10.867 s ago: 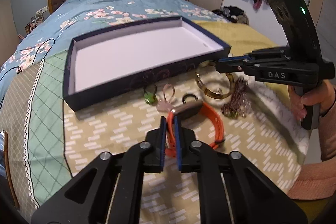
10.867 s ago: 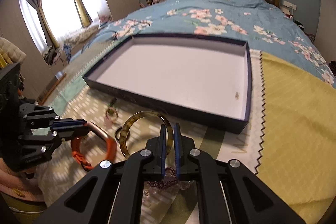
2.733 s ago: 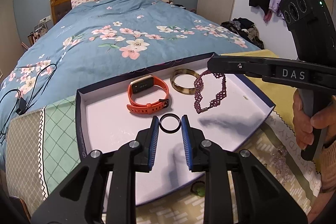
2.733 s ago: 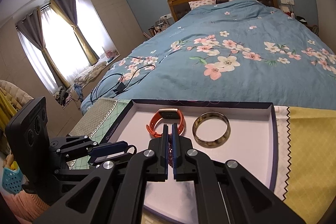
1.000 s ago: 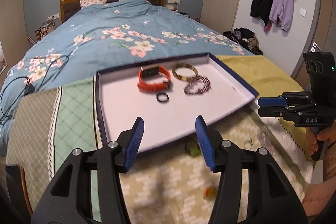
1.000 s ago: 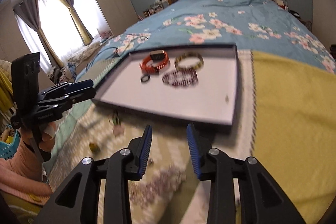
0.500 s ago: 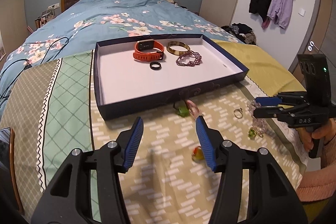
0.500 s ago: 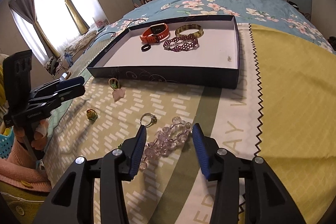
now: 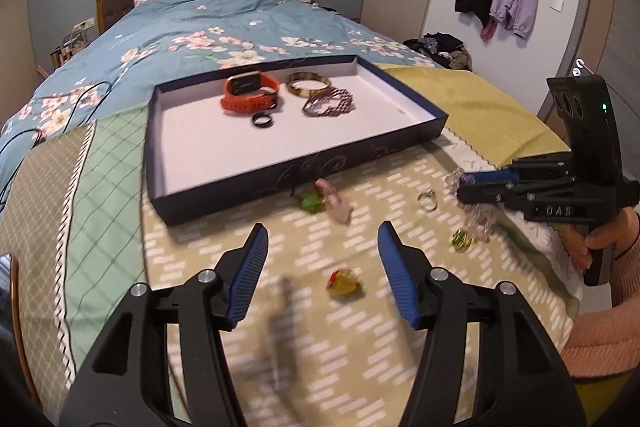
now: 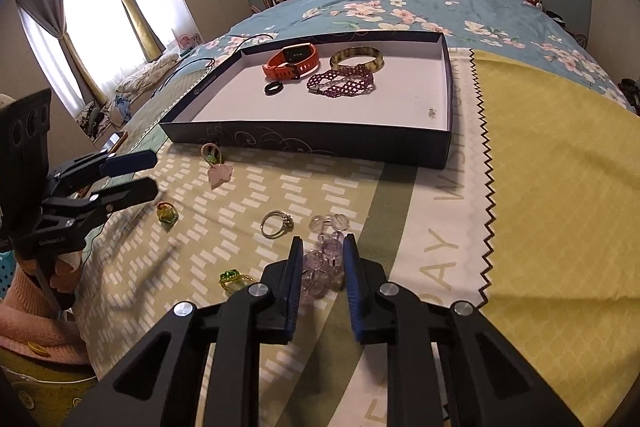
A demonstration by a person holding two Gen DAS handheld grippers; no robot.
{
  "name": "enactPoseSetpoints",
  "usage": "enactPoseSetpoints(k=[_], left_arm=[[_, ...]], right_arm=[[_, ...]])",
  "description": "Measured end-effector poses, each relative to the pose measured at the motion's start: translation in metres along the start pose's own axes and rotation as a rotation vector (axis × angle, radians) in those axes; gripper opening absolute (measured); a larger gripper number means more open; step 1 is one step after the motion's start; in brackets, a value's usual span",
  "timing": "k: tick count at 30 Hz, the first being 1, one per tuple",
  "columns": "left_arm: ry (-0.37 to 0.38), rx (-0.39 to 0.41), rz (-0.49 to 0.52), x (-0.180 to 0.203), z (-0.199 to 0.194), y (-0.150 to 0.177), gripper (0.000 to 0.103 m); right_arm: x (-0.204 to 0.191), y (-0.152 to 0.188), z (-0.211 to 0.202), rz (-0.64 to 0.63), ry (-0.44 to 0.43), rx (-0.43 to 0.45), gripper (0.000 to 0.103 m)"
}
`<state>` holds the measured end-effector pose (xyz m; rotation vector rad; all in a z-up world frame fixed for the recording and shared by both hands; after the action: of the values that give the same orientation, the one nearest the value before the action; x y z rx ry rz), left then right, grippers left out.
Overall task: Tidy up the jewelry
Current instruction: 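Move the right tool to the clear crystal bracelet while the left tool approaches the pink pendant, then close the right tool on the crystal bracelet while the left tool grasps the pink pendant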
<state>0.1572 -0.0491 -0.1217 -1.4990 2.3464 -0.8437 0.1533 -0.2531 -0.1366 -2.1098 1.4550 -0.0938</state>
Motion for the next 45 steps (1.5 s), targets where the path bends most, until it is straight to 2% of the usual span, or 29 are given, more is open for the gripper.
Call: enactPoseSetpoints(k=[4, 10, 13, 14, 18, 21, 23, 25, 45], left_arm=[[0.037, -0.029, 0.011, 0.01, 0.013, -0.01, 0.051], [0.058, -0.086, 0.02, 0.018, 0.037, -0.014, 0.047], [0.068, -0.113, 0.004, 0.016, 0.046, -0.016, 0.045], [0.076, -0.119, -0.007, 0.015, 0.048, -0.017, 0.044], [0.085, -0.122, -0.037, 0.011, 0.055, -0.023, 0.041], [0.084, -0.125, -0.052, 0.009, 0.06, -0.026, 0.035], [0.084, -0.129, -0.061, 0.007, 0.062, -0.027, 0.019], [0.094, -0.13, -0.066, 0.007, 0.062, -0.026, 0.012], [0.092, -0.033, -0.026, 0.011, 0.012, -0.024, 0.011]], right_arm=[[0.001, -0.001, -0.004, 0.011, -0.008, 0.016, 0.013], [0.002, -0.003, -0.013, 0.023, -0.043, 0.045, 0.013], [0.002, -0.007, -0.02, 0.029, -0.071, 0.067, 0.011], [0.001, -0.008, -0.022, 0.028, -0.079, 0.074, 0.008], [-0.002, -0.015, -0.03, 0.02, -0.092, 0.107, 0.008], [-0.004, -0.017, -0.034, 0.017, -0.107, 0.12, 0.008], [-0.005, -0.019, -0.036, 0.018, -0.122, 0.13, 0.008], [-0.006, -0.021, -0.039, 0.017, -0.128, 0.139, 0.008], [-0.007, -0.045, -0.067, 0.02, -0.153, 0.239, 0.008]])
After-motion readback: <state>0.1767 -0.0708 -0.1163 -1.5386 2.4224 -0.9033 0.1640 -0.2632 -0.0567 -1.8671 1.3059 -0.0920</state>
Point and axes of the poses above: each gripper's, at about its wrist camera, not at the fingertips, and z roughly the way its jaws point, x to its right, y to its underside, the point moved 6 cm from there along z, roughly the way its jaws point, and after that the axes turned 11 degrees about -x, right-handed, at the moved point
